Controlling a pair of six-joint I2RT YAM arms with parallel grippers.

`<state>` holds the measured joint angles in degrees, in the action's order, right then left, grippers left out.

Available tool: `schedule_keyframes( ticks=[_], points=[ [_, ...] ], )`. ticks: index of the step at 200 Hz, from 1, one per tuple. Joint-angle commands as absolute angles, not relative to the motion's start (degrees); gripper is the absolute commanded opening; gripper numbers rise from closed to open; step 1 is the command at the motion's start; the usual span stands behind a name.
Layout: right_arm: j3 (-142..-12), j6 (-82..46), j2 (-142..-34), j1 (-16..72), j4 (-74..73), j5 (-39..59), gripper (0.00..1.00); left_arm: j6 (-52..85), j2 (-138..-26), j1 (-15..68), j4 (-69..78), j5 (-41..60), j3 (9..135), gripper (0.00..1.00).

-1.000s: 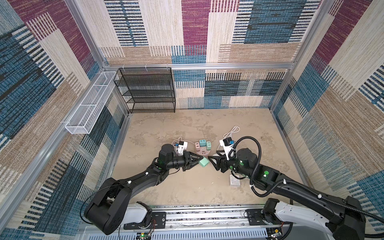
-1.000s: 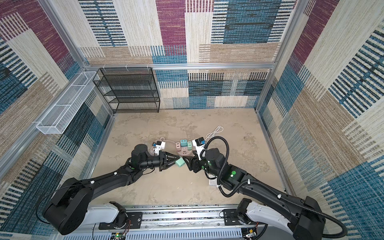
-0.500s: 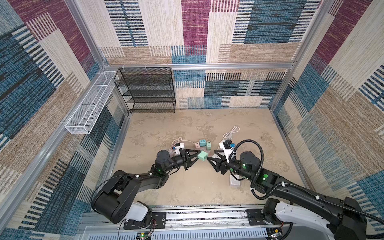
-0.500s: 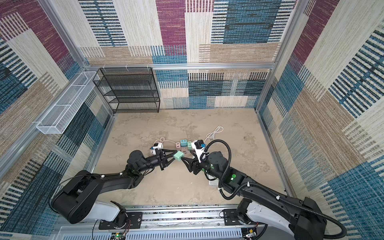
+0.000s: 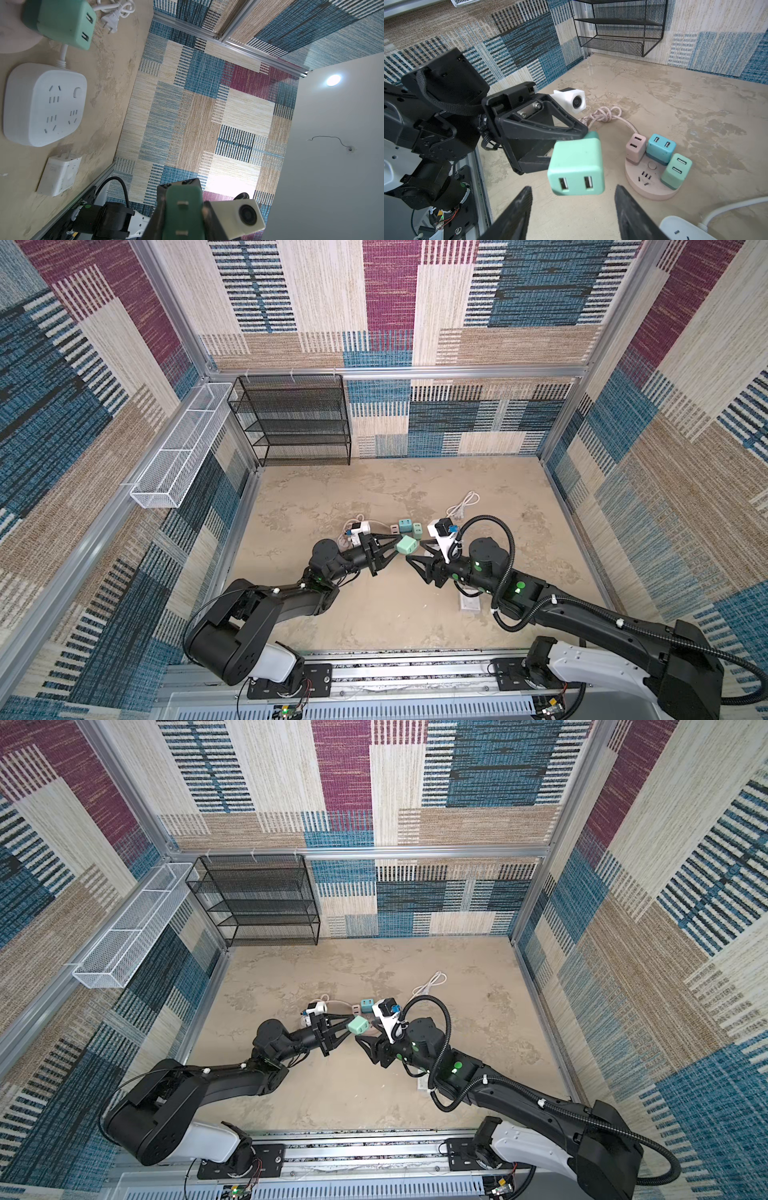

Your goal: Insert the plug

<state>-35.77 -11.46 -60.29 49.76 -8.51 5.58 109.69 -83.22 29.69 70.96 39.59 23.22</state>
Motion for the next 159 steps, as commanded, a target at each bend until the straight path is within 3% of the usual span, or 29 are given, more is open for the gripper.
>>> schedule_keyframes(
  ticks=[1,159],
  points=[
    [-36.6,-10.8,-61.0,49.8,-11.1,5.7,0.64,110.3,-83.1,29.7,73.7,41.0,23.6,0.0],
    [-40.0,-10.2,-64.7,49.7,-9.6,7.4,0.46,110.3,-81.7,30.1,74.5,41.5,23.2,0.0]
  ],
)
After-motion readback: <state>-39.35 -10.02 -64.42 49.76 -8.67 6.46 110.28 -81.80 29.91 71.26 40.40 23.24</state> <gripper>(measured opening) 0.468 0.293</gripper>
